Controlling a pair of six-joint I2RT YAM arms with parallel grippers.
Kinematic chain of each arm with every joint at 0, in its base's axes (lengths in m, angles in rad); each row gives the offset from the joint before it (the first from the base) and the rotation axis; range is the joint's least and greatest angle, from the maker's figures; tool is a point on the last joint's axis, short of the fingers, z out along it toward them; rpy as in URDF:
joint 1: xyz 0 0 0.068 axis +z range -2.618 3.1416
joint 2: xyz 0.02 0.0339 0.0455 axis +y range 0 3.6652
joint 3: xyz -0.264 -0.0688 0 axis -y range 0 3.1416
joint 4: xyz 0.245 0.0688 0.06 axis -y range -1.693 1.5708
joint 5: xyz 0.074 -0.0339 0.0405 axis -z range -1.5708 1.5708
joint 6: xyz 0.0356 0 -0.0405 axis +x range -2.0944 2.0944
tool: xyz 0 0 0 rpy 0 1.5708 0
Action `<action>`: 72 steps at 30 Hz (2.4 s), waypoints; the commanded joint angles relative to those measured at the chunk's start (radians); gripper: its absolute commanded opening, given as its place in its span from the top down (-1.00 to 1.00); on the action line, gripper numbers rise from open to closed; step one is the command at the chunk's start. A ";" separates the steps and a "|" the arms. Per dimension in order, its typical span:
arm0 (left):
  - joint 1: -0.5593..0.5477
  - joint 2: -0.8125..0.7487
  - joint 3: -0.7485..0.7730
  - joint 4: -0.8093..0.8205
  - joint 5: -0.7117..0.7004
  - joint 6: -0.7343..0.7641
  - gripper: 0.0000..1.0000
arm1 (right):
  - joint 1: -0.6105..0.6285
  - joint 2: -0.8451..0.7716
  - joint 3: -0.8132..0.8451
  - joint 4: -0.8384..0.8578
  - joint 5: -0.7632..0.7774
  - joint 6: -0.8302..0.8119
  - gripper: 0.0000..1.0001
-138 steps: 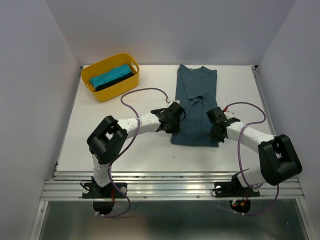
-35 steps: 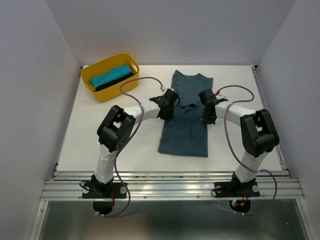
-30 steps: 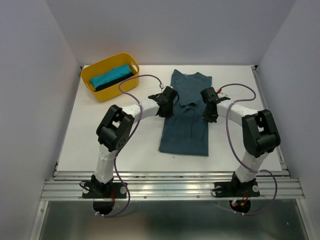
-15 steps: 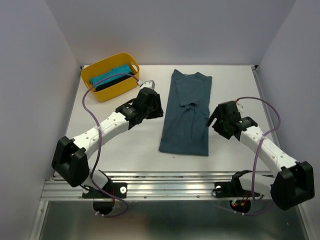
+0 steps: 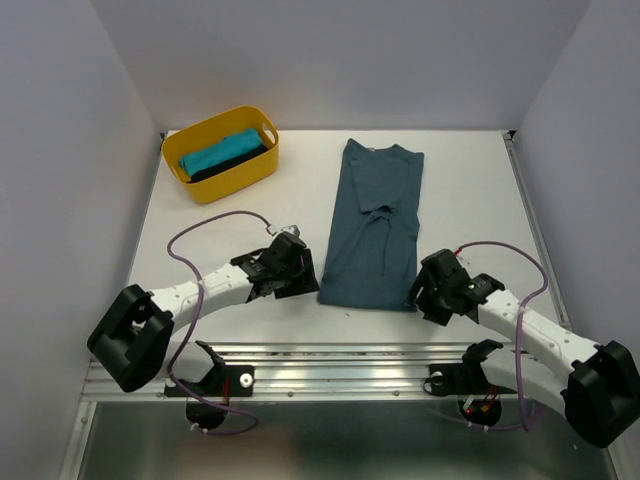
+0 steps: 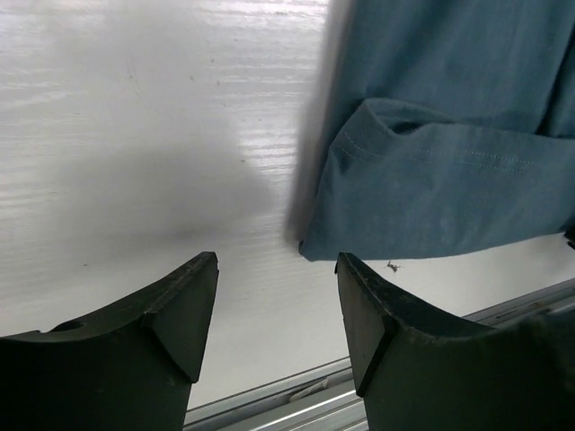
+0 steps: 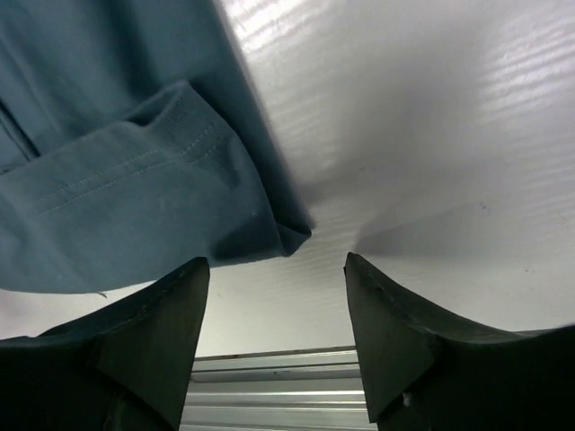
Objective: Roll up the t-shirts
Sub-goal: Roll the T-shirt to the center of the board.
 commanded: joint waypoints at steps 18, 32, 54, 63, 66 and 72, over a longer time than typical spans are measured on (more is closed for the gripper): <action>-0.063 0.087 -0.079 0.205 0.084 -0.112 -0.10 | 0.032 -0.026 -0.114 0.098 0.053 0.137 0.12; -0.071 0.140 -0.016 0.187 0.058 -0.128 0.90 | 0.032 -0.019 -0.086 0.059 0.097 0.137 0.86; -0.040 0.129 0.222 -0.080 0.039 -0.120 1.00 | 0.032 -0.057 0.093 -0.088 0.206 0.125 0.99; -0.014 0.165 0.288 -0.112 0.052 -0.111 1.00 | 0.032 -0.020 0.155 -0.090 0.234 0.102 0.99; -0.008 0.182 0.312 -0.122 0.064 -0.105 1.00 | 0.032 -0.008 0.178 -0.090 0.242 0.093 0.99; 0.010 0.226 0.360 -0.146 0.088 -0.094 1.00 | 0.032 0.032 0.221 -0.088 0.269 0.074 0.99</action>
